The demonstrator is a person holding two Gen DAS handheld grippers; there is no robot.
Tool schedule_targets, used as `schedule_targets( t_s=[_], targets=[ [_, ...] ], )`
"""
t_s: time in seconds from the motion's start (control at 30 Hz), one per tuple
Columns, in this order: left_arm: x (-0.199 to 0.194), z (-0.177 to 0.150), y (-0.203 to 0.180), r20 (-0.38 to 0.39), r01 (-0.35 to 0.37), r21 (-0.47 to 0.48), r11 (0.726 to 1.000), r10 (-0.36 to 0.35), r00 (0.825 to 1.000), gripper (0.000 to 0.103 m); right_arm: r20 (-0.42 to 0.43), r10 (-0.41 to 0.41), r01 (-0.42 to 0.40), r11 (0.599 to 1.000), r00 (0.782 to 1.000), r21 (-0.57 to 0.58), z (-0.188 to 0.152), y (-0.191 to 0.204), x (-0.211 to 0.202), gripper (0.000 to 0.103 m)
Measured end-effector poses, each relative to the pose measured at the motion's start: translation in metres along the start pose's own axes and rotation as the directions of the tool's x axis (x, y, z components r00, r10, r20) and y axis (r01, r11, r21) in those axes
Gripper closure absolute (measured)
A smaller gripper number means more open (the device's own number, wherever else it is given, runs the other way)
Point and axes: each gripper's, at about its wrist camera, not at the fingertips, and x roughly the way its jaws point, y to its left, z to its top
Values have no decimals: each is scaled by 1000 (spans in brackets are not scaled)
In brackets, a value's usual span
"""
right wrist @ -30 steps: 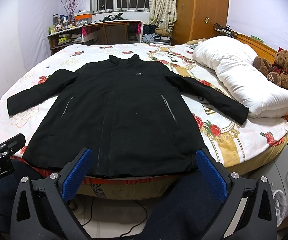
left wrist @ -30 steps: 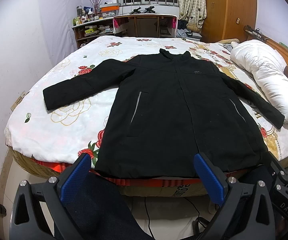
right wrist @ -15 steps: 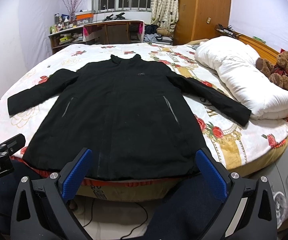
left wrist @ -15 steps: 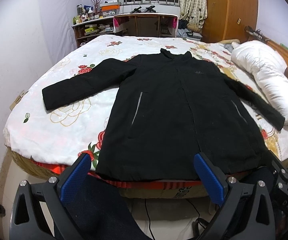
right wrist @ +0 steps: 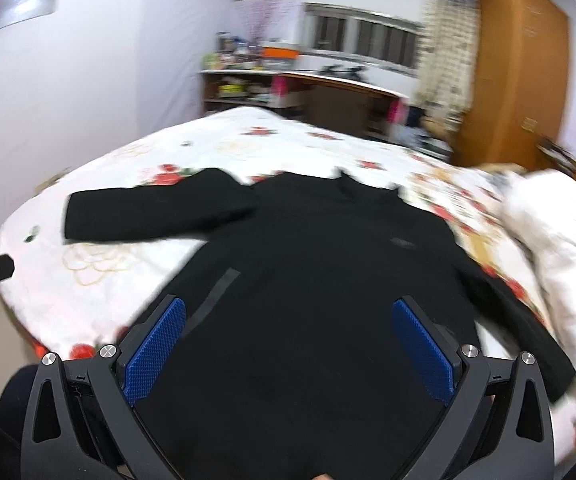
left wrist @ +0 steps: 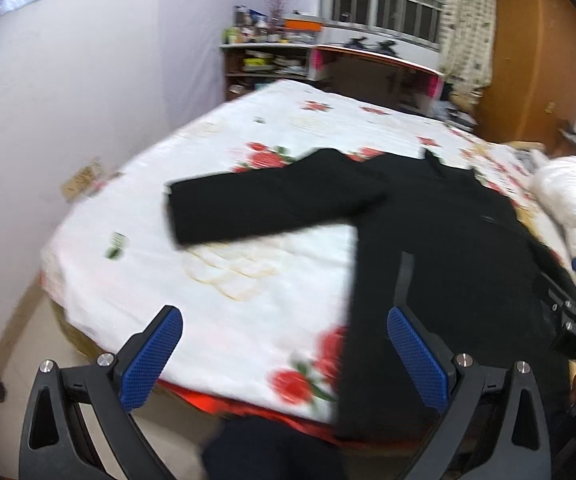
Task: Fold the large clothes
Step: 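Grasp the cuff of the sleeve away from the pillow with the right tool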
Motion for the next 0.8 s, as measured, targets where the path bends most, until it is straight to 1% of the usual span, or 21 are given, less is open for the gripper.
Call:
schedule_targets(
  t_s=[0.07, 0.1, 0.17, 0.27, 0.37, 0.43, 0.47, 0.6, 0.7, 0.8],
  targets=[
    [13, 7, 17, -4, -47, 4, 999, 47, 999, 0, 11, 70, -69, 997, 998, -44, 12, 18, 24, 0],
    [18, 10, 24, -5, -65, 20, 998, 65, 998, 0, 7, 114, -113, 990, 993, -80, 19, 30, 40, 0],
    [29, 15, 38, 0, -121, 34, 992, 121, 993, 0, -17, 152, -153, 981, 988, -119, 28, 52, 67, 0],
    [49, 21, 65, -34, -125, -9, 992, 124, 992, 0, -39, 204, -208, 961, 978, -180, 40, 86, 109, 0],
    [65, 24, 89, -56, -153, -46, 987, 151, 987, 0, -81, 262, -273, 936, 962, -223, 47, 122, 151, 0],
    [72, 25, 103, -59, -159, -76, 984, 154, 986, 0, -86, 300, -312, 908, 950, -280, 53, 150, 173, 0],
    [75, 26, 108, -62, -154, -88, 984, 149, 987, 0, -97, 330, -343, 885, 939, -314, 54, 165, 183, 0],
    [90, 28, 131, -78, -163, -127, 978, 154, 985, 0, -145, 367, -393, 821, 919, -415, 55, 223, 220, 0],
    [100, 29, 147, -94, -159, -163, 974, 145, 985, 0, -164, 397, -427, 782, 903, -454, 53, 254, 238, 0],
    [108, 28, 155, -104, -183, -170, 968, 167, 980, 0, -179, 425, -456, 751, 887, -478, 51, 279, 251, 0]
  ],
)
